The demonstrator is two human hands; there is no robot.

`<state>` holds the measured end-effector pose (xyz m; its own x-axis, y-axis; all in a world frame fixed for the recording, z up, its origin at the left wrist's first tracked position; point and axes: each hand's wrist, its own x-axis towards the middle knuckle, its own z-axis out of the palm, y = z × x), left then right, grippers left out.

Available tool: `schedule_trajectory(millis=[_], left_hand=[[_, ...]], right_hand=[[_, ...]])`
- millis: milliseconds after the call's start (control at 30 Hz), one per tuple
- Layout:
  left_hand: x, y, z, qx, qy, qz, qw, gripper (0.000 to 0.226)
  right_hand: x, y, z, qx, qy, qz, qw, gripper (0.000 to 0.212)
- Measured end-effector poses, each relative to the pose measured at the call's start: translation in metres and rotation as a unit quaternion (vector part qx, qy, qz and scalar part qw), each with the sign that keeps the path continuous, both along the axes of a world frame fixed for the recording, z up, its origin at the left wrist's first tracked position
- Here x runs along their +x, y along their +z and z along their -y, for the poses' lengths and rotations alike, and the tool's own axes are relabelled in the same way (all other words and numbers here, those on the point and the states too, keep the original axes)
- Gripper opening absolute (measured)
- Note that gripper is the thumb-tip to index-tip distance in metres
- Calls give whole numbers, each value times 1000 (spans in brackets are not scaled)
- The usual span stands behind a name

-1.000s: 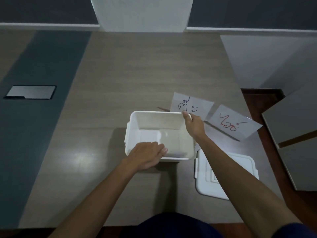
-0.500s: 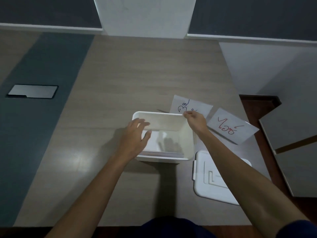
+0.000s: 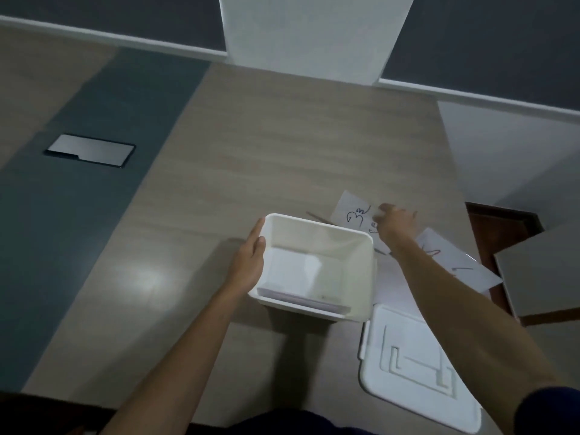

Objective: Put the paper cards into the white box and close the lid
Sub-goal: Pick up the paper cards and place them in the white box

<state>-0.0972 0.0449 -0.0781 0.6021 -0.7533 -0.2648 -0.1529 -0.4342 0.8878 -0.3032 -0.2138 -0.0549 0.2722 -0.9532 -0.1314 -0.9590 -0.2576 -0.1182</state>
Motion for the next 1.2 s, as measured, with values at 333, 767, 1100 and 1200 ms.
schedule_trajectory(millis=[333, 767, 1100, 1200], left_hand=[[2, -5, 6, -48, 31, -44, 997, 42], [1, -2, 6, -63, 35, -71, 995, 43], [1, -7, 9, -47, 29, -49, 997, 43], [3, -9, 14, -44, 25, -44, 998, 44]], right_hand=[[19, 86, -85, -201, 149, 354, 901, 11], [-5, 16, -177, 155, 297, 87, 938, 55], [-19, 20, -155, 133, 213, 246, 936, 41], [-36, 27, -116, -84, 139, 335, 928, 18]])
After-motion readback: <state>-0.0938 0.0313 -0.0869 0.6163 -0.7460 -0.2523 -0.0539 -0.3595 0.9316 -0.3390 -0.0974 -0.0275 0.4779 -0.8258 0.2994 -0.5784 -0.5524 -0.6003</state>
